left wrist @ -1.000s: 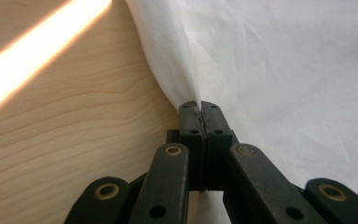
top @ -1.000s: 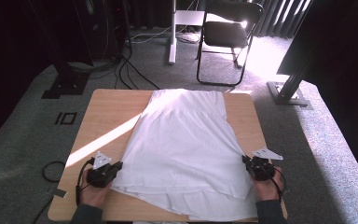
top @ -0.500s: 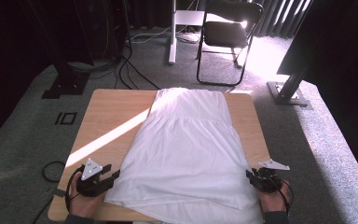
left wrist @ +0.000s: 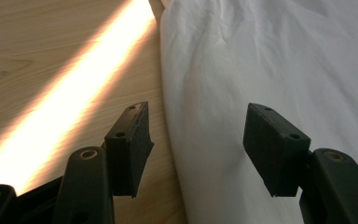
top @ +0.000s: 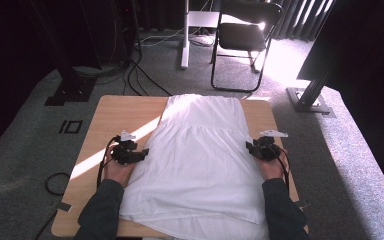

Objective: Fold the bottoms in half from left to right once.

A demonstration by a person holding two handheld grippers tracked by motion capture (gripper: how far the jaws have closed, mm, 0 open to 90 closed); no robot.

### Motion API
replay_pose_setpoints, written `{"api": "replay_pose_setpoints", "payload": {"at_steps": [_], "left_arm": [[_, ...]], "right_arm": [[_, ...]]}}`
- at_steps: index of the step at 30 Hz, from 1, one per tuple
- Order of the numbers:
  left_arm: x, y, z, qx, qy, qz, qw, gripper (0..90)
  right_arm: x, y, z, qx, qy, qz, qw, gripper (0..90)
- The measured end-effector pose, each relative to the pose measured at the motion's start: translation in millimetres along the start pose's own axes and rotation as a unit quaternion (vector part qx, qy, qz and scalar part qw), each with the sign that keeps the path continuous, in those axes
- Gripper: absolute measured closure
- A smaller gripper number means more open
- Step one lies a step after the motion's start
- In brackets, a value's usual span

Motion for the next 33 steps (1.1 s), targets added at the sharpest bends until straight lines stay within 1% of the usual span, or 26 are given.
{"api": "replay_pose_setpoints", "payload": {"at_steps": [2, 4, 6, 7, 8, 9, 10, 11, 12, 13, 15, 17, 18, 19, 21, 22, 23, 24, 25, 26, 27, 28, 29, 30, 31, 33], "left_arm": [[-2.8, 3.1, -11.1, 0.003, -0.013, 0.005, 0.9999, 41.6], [-3.6, 6.9, -19.5, 0.000, -0.022, 0.001, 0.9997, 41.3], [-2.6, 10.5, -26.6, -0.003, -0.035, 0.001, 0.9994, 43.9], [-1.5, 11.9, -29.2, -0.003, -0.040, 0.001, 0.9992, 43.9], [0.5, 14.7, -30.2, -0.005, -0.032, -0.007, 0.9995, 46.5], [1.4, 16.6, -29.7, 0.000, -0.027, -0.010, 0.9996, 55.5], [1.5, 17.6, -28.8, 0.008, -0.031, -0.009, 0.9994, 66.3], [1.6, 17.8, -28.0, 0.016, -0.036, -0.007, 0.9992, 76.0], [2.9, 18.5, -26.4, 0.022, -0.037, -0.008, 0.9991, 82.3], [4.0, 19.3, -25.0, 0.020, -0.035, -0.012, 0.9991, 85.6], [7.7, 19.9, -20.2, 0.018, -0.033, -0.022, 0.9991, 87.0], [13.1, 18.6, -11.4, 0.018, -0.024, -0.024, 0.9993, 87.5], [17.5, 16.8, -1.4, 0.018, -0.012, -0.019, 0.9996, 87.5], [19.7, 15.9, 5.3, 0.019, -0.005, -0.012, 0.9997, 87.6], [25.6, 14.6, 23.1, 0.020, 0.016, -0.008, 0.9996, 87.7], [30.5, 15.6, 36.9, 0.018, 0.027, -0.013, 0.9994, 87.7], [34.2, 17.0, 45.0, 0.018, 0.034, -0.014, 0.9992, 87.7], [40.9, 19.8, 56.2, 0.019, 0.044, -0.017, 0.9987, 87.7], [45.1, 21.7, 60.9, 0.021, 0.043, -0.020, 0.9986, 87.7], [51.9, 25.0, 65.5, 0.026, 0.039, -0.025, 0.9986, 87.5], [55.4, 27.0, 66.5, 0.028, 0.035, -0.032, 0.9985, 86.4], [60.6, 29.5, 66.2, 0.031, 0.022, -0.040, 0.9985, 85.2], [62.2, 30.0, 65.8, 0.032, 0.021, -0.042, 0.9984, 80.3], [62.8, 29.0, 65.3, 0.035, 0.020, -0.044, 0.9982, 74.5], [62.1, 27.2, 65.1, 0.036, 0.019, -0.041, 0.9983, 64.3], [54.7, 18.9, 67.2, 0.038, 0.031, -0.024, 0.9985, 57.3]], "right_arm": [[-5.9, 6.9, -15.9, -0.004, -0.003, -0.015, 0.9999, 55.2], [-11.0, 11.4, -29.3, 0.006, -0.012, -0.016, 0.9998, 53.4], [-17.1, 19.2, -44.5, 0.007, -0.017, -0.030, 0.9994, 52.5], [-17.1, 19.2, -44.5, 0.007, -0.017, -0.030, 0.9994, 52.5], [-18.1, 20.7, -47.4, 0.005, -0.015, -0.036, 0.9992, 52.1], [-18.9, 23.3, -52.3, -0.001, -0.018, -0.047, 0.9988, 51.0], [-18.7, 25.3, -56.6, 0.000, -0.023, -0.050, 0.9985, 51.3], [-17.6, 26.4, -60.5, 0.004, -0.033, -0.051, 0.9981, 55.0], [-16.1, 27.0, -63.0, 0.007, -0.043, -0.049, 0.9978, 63.0], [-12.9, 27.3, -65.9, 0.007, -0.062, -0.045, 0.9970, 76.5], [-8.8, 25.1, -63.3, 0.010, -0.062, -0.036, 0.9973, 87.9], [-7.9, 21.5, -55.3, 0.008, -0.055, -0.033, 0.9979, 88.7], [-8.3, 19.4, -51.3, 0.010, -0.053, -0.027, 0.9982, 88.8], [-10.1, 14.6, -41.9, 0.011, -0.049, -0.011, 0.9987, 88.9], [-13.2, 7.9, -27.3, 0.014, -0.041, 0.007, 0.9990, 88.9], [-14.6, 4.5, -19.4, 0.017, -0.034, 0.017, 0.9991, 89.0], [-15.9, -0.9, -4.9, 0.021, -0.017, 0.031, 0.9991, 89.0], [-15.7, -3.6, 3.5, 0.023, -0.007, 0.037, 0.9990, 89.2], [-13.3, -6.1, 15.8, 0.037, 0.002, 0.049, 0.9981, 89.1], [-10.4, -6.1, 20.9, 0.047, 0.005, 0.052, 0.9975, 89.1], [-3.6, -2.7, 25.0, 0.053, 0.001, 0.048, 0.9974, 89.1], [1.4, 0.6, 24.7, 0.054, -0.007, 0.042, 0.9976, 89.0], [12.3, 8.2, 20.5, 0.060, -0.022, 0.034, 0.9974, 88.9], [17.5, 12.4, 17.6, 0.058, -0.028, 0.027, 0.9976, 88.7], [23.8, 17.7, 13.3, 0.050, -0.035, 0.013, 0.9981, 88.5], [33.0, 24.3, 4.1, 0.046, -0.048, 0.000, 0.9978, 88.4]]}}
Point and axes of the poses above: each handheld gripper's, and its own axes: z roughly backward along the jaws, x roughly out of its underside, y roughly to its right, the point moved 1 cm from there along -z, roughly forward along the jaws, and after that the axes turned 13 degrees about -x, right-handed, at the moved point
